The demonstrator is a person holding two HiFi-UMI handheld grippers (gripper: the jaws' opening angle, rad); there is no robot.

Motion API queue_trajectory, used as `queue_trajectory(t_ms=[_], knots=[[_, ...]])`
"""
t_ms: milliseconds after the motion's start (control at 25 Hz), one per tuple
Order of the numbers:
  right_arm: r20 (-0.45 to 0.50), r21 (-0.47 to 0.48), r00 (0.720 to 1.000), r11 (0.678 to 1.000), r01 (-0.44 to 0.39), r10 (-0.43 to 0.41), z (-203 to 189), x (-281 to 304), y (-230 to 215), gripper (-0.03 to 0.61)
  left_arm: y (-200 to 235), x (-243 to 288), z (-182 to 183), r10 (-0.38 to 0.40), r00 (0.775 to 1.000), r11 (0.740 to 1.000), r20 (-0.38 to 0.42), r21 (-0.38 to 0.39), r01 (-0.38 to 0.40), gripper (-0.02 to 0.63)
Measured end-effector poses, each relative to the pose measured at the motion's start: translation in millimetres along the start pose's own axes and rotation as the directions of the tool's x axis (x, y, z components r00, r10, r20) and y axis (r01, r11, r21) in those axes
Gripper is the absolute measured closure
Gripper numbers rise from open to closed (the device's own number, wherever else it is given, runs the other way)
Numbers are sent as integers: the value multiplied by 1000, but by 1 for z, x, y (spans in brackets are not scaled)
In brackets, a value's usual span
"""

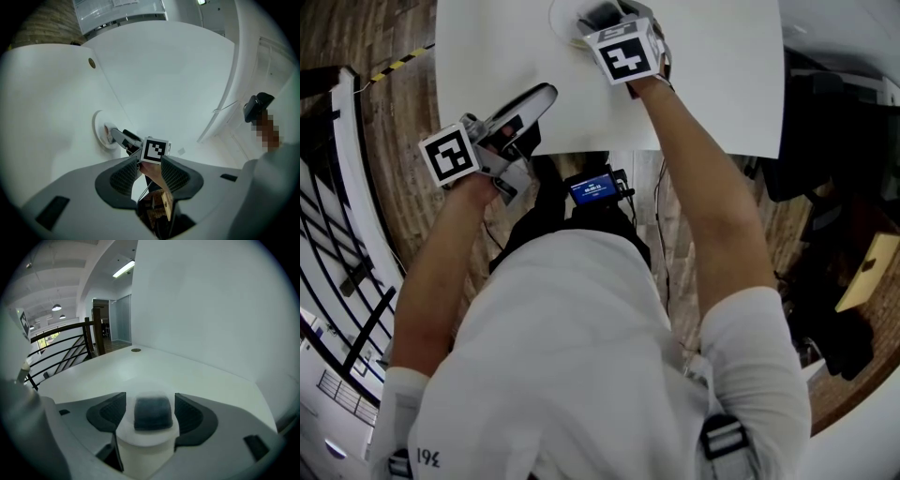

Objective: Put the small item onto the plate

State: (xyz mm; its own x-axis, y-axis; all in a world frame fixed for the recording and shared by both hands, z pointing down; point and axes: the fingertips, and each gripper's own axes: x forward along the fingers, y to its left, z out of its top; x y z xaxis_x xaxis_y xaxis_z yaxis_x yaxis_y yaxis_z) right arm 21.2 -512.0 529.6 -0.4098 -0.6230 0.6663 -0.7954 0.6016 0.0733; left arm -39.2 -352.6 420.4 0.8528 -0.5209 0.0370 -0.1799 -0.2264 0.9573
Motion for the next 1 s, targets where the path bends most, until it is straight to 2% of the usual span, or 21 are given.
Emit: queue_trajectory(t_ms=[280, 480, 520, 1000], knots=[[101, 93, 994, 995, -42, 33, 26, -39, 4, 274, -15, -2, 8, -32, 999, 999, 38, 30, 31, 453], [144, 110, 988, 992, -65, 49, 40, -72, 14, 547, -37, -9, 14, -74, 995, 996, 64, 63, 70, 453], [151, 108, 987, 992, -69, 52, 44, -78, 19, 577, -42, -12, 15, -82, 994, 994, 69, 71, 77, 453], [288, 216, 952, 961, -173, 107, 80, -164, 63, 577, -104, -47, 18, -147, 986, 973, 80, 191, 130, 454]])
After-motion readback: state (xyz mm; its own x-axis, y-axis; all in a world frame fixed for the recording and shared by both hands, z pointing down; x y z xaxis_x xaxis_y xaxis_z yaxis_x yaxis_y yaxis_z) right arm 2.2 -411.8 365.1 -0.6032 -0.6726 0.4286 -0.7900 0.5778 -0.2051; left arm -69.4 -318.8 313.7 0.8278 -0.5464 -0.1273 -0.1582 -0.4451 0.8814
